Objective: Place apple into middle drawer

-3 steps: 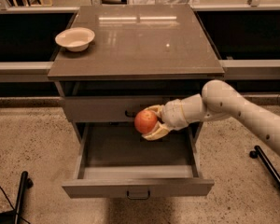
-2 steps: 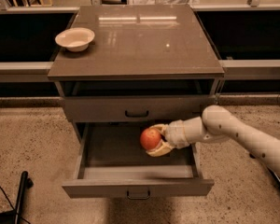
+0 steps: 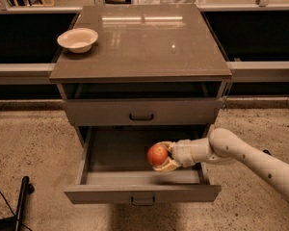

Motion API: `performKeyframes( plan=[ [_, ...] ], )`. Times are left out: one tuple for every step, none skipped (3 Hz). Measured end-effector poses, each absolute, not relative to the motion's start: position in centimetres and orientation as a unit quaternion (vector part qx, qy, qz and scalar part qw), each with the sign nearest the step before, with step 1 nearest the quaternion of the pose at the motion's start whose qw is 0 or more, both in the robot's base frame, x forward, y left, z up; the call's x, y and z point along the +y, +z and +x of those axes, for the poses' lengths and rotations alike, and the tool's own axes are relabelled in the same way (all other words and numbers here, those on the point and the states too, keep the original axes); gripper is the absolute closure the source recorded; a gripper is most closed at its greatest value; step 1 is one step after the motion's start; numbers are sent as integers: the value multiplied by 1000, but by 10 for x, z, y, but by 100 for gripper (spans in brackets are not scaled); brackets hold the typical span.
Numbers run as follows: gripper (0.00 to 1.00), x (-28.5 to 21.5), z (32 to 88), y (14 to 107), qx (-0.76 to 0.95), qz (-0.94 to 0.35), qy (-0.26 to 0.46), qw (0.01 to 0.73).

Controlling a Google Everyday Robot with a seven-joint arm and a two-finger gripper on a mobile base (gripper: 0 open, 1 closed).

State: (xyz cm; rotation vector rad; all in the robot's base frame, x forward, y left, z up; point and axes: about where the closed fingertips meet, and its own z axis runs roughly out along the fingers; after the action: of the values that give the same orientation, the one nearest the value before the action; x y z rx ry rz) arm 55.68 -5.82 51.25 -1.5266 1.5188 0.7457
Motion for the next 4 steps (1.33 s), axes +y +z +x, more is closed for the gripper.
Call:
performKeyframes(
  plan=[
    [100,-57,565,499,624,-602,290,406],
    [100,-68,582,450,666,-574,287,381],
    [100,-77,595,401,695,-548,280,372],
    [74,-68,602,384,686,-575,273,353]
  ],
)
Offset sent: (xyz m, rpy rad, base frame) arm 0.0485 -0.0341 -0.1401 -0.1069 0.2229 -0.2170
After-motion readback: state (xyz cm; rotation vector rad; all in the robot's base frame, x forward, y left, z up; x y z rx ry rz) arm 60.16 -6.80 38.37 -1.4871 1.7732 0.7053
